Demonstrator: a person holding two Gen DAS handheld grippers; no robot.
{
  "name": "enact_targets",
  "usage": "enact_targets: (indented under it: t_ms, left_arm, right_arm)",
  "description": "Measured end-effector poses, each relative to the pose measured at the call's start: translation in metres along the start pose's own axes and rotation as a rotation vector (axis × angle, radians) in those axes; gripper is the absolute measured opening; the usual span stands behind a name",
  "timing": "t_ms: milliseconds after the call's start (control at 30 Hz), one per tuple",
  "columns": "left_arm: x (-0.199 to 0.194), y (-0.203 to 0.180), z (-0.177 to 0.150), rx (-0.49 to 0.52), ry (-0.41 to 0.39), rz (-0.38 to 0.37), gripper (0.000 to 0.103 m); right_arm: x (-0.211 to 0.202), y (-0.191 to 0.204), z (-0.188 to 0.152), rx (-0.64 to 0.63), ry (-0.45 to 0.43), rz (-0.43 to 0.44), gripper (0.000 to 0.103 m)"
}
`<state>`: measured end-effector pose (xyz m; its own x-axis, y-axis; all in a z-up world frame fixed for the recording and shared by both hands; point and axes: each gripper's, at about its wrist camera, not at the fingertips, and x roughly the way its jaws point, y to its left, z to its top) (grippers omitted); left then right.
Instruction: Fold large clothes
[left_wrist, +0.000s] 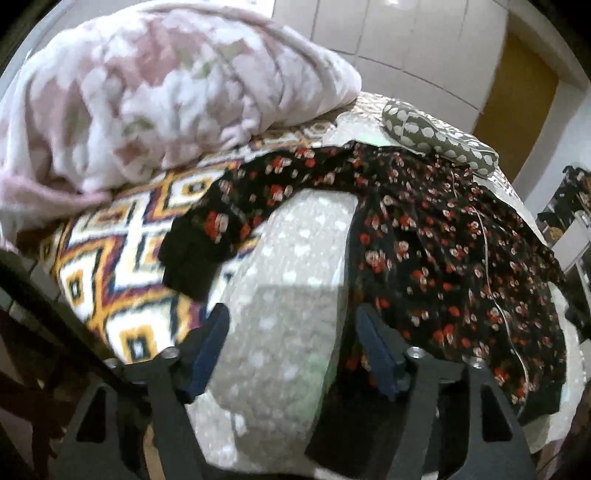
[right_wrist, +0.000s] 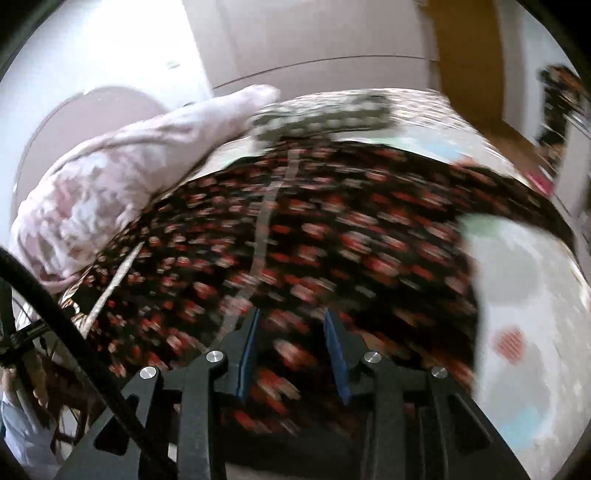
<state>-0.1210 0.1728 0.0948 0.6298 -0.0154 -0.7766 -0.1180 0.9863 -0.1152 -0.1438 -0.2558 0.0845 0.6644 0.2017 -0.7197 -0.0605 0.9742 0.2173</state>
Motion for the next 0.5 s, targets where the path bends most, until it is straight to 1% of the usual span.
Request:
enact_targets:
  t_ms: [67, 133, 233, 300, 367, 433, 500]
  left_arm:
    - [0.008, 0.003, 0.007, -0.014, 0.001, 0.02, 0.074]
    - [0.019, 0.014, 0.014, -0.046, 0.004, 0.026, 0.074]
    - [0.034, 0.035, 0.021, -0.075, 0.005, 0.094, 0.074]
    - [0.044, 0.053, 0.026, -0.078, -0.003, 0.165, 0.074]
    - [0.055, 0.069, 0.031, -0.066, -0.014, 0.23, 0.075]
    - [0.065, 0.082, 0.034, -0.049, -0.009, 0.27, 0.076]
    - [0.076, 0.093, 0.036, -0.032, 0.015, 0.26, 0.076]
  right_arm:
    - [0.027, 0.02, 0.016, -0.025, 0.018, 0.028, 0.038]
    - [0.052, 0.033, 0.029, -0.019, 0.043, 0.052, 0.038]
    - [0.089, 0.047, 0.039, -0.026, 0.072, 0.07, 0.038]
    - [0.107, 0.054, 0.039, -0.038, 0.079, 0.06, 0.038]
    - [0.13, 0.057, 0.035, -0.036, 0.105, 0.044, 0.038]
    - [0.148, 0.055, 0.027, -0.013, 0.139, 0.039, 0.038]
    - [0.16, 0.051, 0.019, 0.0, 0.165, 0.04, 0.038]
